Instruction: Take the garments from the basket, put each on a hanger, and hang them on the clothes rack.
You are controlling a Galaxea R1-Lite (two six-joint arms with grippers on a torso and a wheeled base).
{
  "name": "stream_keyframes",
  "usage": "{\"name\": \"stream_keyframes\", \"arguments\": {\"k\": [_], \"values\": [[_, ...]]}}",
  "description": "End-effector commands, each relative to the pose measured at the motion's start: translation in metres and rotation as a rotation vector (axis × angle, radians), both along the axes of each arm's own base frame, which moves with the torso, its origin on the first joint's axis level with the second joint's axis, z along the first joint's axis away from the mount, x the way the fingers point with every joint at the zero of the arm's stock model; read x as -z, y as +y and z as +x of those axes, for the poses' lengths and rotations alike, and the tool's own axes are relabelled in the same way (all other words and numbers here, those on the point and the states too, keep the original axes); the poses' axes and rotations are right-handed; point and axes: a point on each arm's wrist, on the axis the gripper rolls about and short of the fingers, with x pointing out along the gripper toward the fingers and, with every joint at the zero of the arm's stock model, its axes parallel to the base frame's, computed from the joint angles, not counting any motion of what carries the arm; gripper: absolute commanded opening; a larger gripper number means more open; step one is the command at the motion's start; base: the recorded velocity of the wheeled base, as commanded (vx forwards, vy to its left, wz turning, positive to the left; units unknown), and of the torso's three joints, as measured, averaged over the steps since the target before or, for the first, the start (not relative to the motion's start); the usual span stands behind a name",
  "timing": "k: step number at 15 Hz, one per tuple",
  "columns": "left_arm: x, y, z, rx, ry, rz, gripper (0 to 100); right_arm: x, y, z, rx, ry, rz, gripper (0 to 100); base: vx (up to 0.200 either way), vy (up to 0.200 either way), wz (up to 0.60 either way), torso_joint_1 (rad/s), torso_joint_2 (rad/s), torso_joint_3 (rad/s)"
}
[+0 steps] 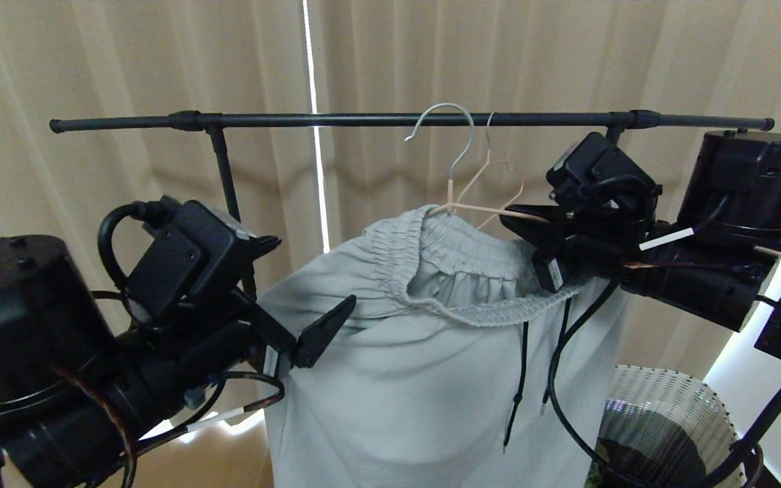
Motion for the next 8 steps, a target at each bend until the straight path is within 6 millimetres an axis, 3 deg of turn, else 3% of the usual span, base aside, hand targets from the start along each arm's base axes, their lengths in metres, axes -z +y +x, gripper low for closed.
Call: {"name": "stream_keyframes", "arguments": {"k": [1, 5, 8], "values": [[0.005, 0.016, -0.011, -0.023, 0.007, 0.007, 100, -0.004, -0.005, -0.004, 0.005, -0.011, 0.007, 0, 0.000, 0.000, 0.00, 0.000, 0.00, 0.000], [0.033, 0.035, -0.012, -0.096, 0.091, 0.074, 100, -0.015, -0.011, -0.012, 0.012, -0.031, 0.042, 0, 0.000, 0.000, 0.00, 0.000, 0.00, 0.000], [0.036, 0.036, -0.008, -0.111, 0.111, 0.072, 100, -0.019, -0.013, -0.015, 0.006, -0.047, 0.051, 0, 0.000, 0.000, 0.00, 0.000, 0.00, 0.000]]}}
